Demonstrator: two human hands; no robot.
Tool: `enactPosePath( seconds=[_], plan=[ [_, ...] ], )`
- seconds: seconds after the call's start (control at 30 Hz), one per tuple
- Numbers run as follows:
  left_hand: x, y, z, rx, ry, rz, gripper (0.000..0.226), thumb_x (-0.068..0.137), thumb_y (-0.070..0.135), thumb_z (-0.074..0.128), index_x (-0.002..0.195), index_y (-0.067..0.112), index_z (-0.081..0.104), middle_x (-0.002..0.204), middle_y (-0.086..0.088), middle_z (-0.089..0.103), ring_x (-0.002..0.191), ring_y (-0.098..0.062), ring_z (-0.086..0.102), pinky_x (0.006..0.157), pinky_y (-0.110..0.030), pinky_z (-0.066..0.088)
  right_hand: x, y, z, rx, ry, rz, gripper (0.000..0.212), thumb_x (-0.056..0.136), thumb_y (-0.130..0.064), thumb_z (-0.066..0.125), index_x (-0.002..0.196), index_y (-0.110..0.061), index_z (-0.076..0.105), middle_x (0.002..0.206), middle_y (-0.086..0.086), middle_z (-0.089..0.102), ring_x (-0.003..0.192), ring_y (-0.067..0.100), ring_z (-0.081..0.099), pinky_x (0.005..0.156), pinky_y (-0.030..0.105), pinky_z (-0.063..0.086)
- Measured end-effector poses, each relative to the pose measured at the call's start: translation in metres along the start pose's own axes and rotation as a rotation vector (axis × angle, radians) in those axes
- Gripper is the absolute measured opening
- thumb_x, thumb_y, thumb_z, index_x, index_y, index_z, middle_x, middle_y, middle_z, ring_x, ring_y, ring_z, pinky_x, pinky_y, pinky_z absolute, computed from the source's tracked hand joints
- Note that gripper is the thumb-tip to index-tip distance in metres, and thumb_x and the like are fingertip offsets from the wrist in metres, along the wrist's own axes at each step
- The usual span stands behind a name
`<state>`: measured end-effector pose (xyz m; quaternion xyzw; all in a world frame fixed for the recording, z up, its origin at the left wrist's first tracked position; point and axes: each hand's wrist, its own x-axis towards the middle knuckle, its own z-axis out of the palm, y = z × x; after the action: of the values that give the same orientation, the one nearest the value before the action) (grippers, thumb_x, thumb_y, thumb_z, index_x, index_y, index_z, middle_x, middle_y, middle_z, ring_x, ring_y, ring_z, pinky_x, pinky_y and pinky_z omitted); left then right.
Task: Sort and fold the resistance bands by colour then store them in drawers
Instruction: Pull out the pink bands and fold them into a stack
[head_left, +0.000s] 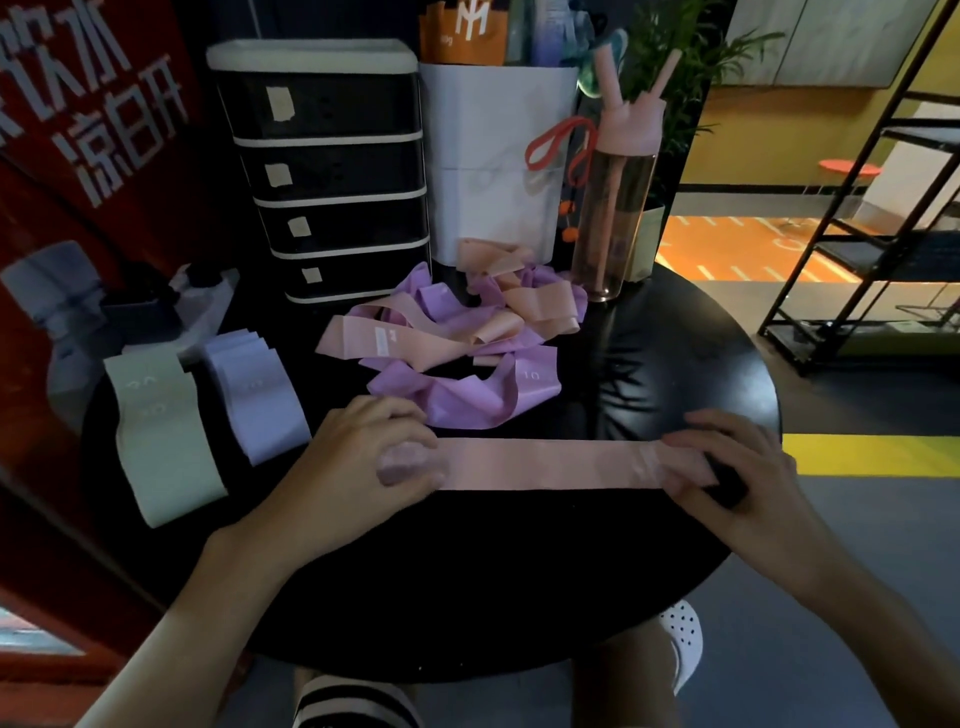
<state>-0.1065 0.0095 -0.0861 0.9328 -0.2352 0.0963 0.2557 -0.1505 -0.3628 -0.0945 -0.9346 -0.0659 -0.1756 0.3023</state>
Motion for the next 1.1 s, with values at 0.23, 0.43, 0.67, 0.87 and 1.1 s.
enactPosePath(
  seconds=[0.23, 0.43, 0.67, 0.87, 1.1],
  plan=[
    [-0.005, -0.005, 0.006, -0.086, -0.013, 0.011, 0.04, 0.075, 0.071, 0.059, 0.106, 0.046, 0.067, 0.122, 0.031, 0.053, 0.121, 0.007, 0.045, 0.103, -0.031, 0.036, 0.006, 0.007, -0.005, 0.069, -0.093, -0.056, 0.027, 0.076, -0.036, 0.07, 0.102, -0.03, 0.071, 0.117, -0.023, 0.061, 0.115, 0.01, 0.055, 0.102, 0.045, 0.042],
    [-0.005, -0.006, 0.011, -0.122, 0.037, 0.017, 0.041, 0.077, 0.066, 0.059, 0.103, 0.037, 0.072, 0.115, 0.027, 0.059, 0.115, 0.002, 0.052, 0.099, -0.04, 0.043, 0.006, 0.015, -0.009, 0.133, -0.094, -0.062, 0.035, 0.078, 0.001, 0.077, 0.103, -0.023, 0.07, 0.12, -0.013, 0.06, 0.114, -0.006, 0.052, 0.095, 0.004, 0.034],
    [-0.007, -0.006, 0.014, -0.131, 0.053, 0.014, 0.036, 0.079, 0.064, 0.059, 0.103, 0.041, 0.072, 0.115, 0.027, 0.059, 0.115, 0.0, 0.052, 0.098, -0.044, 0.043, 0.008, 0.022, -0.01, 0.11, -0.142, -0.079, 0.04, 0.077, -0.006, 0.08, 0.107, -0.029, 0.069, 0.122, -0.018, 0.06, 0.118, 0.004, 0.054, 0.096, 0.007, 0.036],
    [-0.006, -0.006, 0.014, -0.129, 0.043, -0.006, 0.036, 0.078, 0.067, 0.055, 0.102, 0.045, 0.07, 0.117, 0.029, 0.055, 0.116, 0.003, 0.048, 0.1, -0.037, 0.038, 0.011, 0.024, -0.008, 0.065, -0.164, -0.074, 0.035, 0.078, -0.011, 0.079, 0.109, -0.024, 0.068, 0.122, -0.016, 0.058, 0.115, 0.01, 0.056, 0.096, 0.021, 0.042],
    [-0.006, -0.004, 0.012, -0.104, 0.044, 0.007, 0.037, 0.079, 0.068, 0.053, 0.104, 0.045, 0.067, 0.117, 0.031, 0.052, 0.116, 0.006, 0.045, 0.099, -0.033, 0.037, 0.014, 0.01, -0.008, -0.001, -0.142, -0.078, 0.03, 0.076, -0.041, 0.072, 0.104, -0.043, 0.061, 0.121, -0.018, 0.055, 0.116, 0.017, 0.052, 0.098, 0.054, 0.042]
  ],
)
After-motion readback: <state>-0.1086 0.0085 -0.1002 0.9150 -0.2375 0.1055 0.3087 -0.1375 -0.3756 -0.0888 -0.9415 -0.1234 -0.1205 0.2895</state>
